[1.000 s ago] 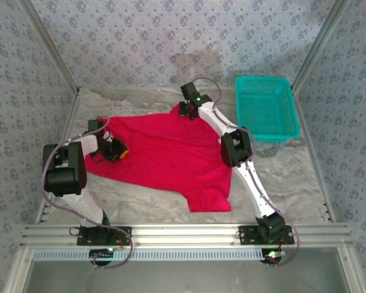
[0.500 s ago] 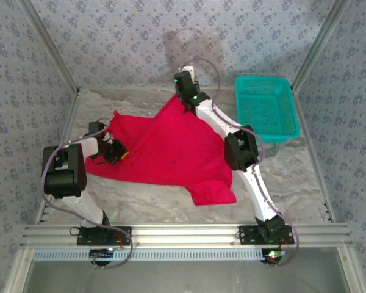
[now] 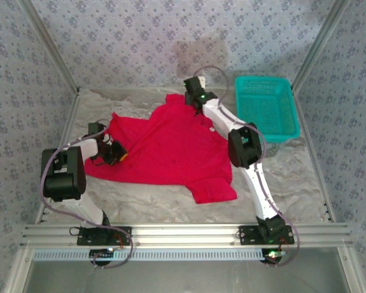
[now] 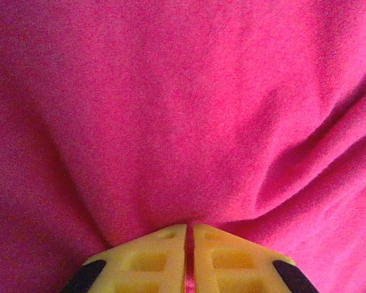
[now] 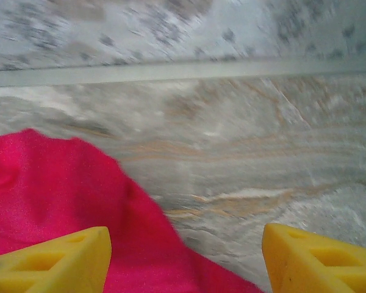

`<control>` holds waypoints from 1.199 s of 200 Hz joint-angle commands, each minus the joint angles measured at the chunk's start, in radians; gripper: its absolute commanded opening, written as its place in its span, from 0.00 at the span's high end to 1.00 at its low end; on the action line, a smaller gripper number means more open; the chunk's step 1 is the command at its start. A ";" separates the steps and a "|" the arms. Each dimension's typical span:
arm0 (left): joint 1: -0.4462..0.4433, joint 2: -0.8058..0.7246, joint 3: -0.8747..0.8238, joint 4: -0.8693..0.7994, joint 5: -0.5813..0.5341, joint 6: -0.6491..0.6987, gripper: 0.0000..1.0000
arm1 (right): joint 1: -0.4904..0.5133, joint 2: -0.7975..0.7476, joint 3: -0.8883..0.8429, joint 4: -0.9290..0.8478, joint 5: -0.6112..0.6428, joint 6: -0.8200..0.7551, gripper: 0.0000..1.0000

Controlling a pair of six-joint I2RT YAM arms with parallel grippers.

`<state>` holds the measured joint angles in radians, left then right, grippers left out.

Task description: Fold the inside-out t-shirt

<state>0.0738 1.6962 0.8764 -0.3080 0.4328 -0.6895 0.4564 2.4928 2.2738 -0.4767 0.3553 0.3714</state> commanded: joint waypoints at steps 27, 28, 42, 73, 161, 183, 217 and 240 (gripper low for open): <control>-0.019 -0.026 0.147 -0.066 -0.011 -0.003 0.89 | -0.054 -0.041 0.069 -0.177 -0.404 0.163 0.41; -0.020 -0.024 0.152 -0.065 -0.011 -0.003 0.89 | -0.053 -0.041 0.069 -0.176 -0.405 0.163 0.42; -0.024 0.005 0.212 -0.059 0.004 -0.017 0.89 | -0.044 -0.035 0.064 -0.153 -0.433 0.138 0.46; -0.045 0.116 0.355 -0.022 0.018 -0.048 0.89 | -0.035 0.064 0.150 -0.129 -0.477 0.122 0.45; 0.042 0.471 0.634 0.009 -0.013 -0.063 0.90 | -0.109 0.288 0.265 -0.185 -0.507 0.374 0.45; 0.098 0.496 0.638 -0.002 -0.037 -0.056 0.90 | -0.161 0.288 0.276 -0.324 -0.392 0.406 0.47; 0.148 0.442 0.575 0.008 -0.105 -0.051 0.89 | -0.205 0.235 0.237 -0.369 -0.283 0.408 0.50; 0.153 0.418 0.592 -0.004 -0.128 -0.043 0.89 | -0.202 0.215 0.268 -0.329 -0.270 0.399 0.49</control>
<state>0.2245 2.1513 1.4761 -0.2779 0.3943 -0.7460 0.2665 2.7144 2.5473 -0.7002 -0.0395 0.7567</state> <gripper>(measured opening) 0.107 0.503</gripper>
